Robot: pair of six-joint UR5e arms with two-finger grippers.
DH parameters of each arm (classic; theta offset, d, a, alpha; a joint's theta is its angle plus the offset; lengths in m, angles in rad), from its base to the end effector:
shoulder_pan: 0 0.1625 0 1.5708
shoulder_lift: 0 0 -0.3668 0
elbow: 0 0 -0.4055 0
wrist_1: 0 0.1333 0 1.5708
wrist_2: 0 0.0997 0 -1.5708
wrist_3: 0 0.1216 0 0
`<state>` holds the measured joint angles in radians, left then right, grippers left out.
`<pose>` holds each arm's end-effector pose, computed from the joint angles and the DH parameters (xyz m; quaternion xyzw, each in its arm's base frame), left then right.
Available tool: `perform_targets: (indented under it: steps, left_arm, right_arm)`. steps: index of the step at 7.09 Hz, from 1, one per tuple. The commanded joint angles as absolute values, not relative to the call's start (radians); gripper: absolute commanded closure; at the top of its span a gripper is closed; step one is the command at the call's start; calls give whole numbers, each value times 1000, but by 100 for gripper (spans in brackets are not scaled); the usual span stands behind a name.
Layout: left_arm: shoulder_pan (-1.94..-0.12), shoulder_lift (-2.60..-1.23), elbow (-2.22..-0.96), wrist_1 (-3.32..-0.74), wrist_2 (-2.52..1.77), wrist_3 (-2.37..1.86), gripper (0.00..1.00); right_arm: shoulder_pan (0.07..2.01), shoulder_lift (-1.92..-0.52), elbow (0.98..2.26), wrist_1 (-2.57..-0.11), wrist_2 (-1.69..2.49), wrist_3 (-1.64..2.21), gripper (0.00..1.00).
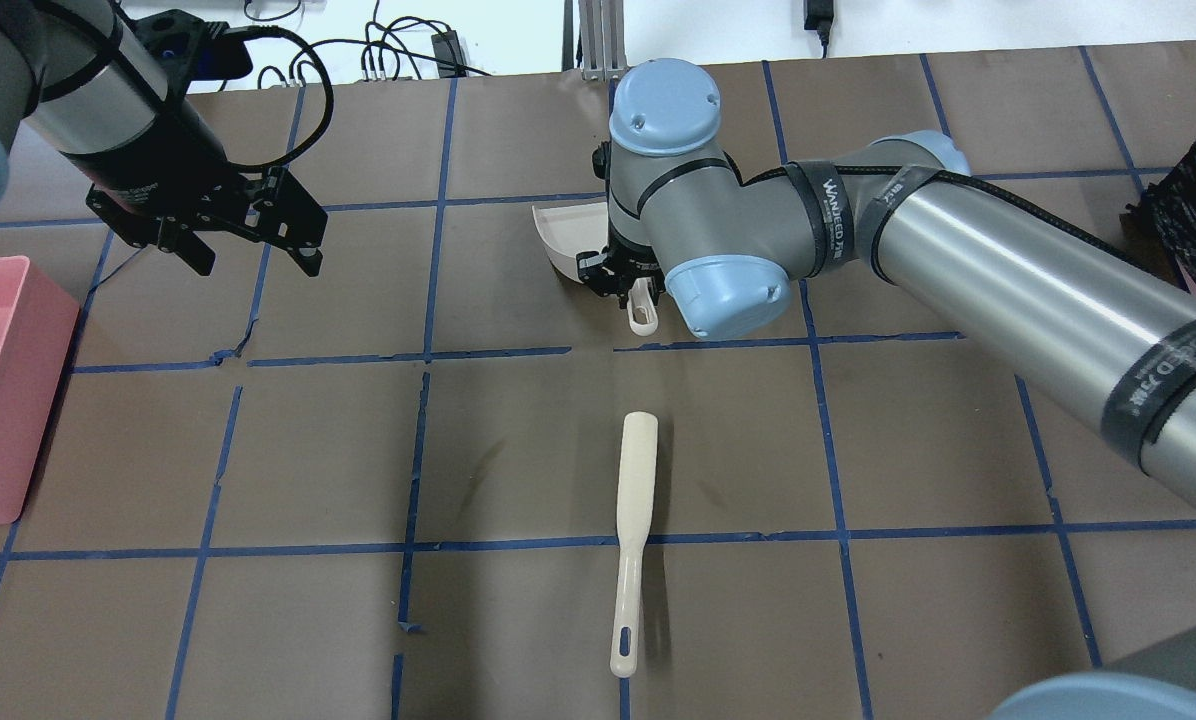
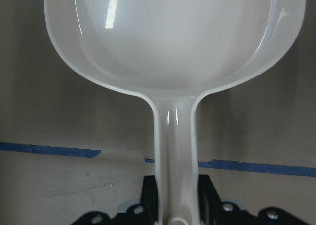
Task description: Sweep and dump trash in nearest bin
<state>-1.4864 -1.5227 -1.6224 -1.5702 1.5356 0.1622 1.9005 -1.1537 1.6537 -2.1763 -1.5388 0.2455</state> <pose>-0.0960 -0.4971 0.4056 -0.0389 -0.9991 0.0007 0.0176 0.3294 -0.5388 0.1931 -0.0429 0.9976 -0.0460 0.0303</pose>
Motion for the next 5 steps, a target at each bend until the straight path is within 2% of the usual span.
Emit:
perform_targets:
  steps: [1, 2, 3, 5]
  left_arm:
    - [-1486, -1520, -1626, -1566, 1531, 167, 0]
    - [-1486, -1520, -1626, -1566, 1531, 167, 0]
    - [-1486, -1522, -1626, -1566, 1532, 169, 0]
    - [-1486, -1522, -1624, -1565, 1532, 170, 0]
  right_arm:
    - [1901, -1134, 1654, -2177, -1542, 267, 13]
    - [1901, -1134, 1652, -2175, -1540, 279, 12]
    - [1895, -1137, 1643, -2172, -1540, 278, 6]
    - [1853, -1185, 1532, -2037, -1539, 265, 2]
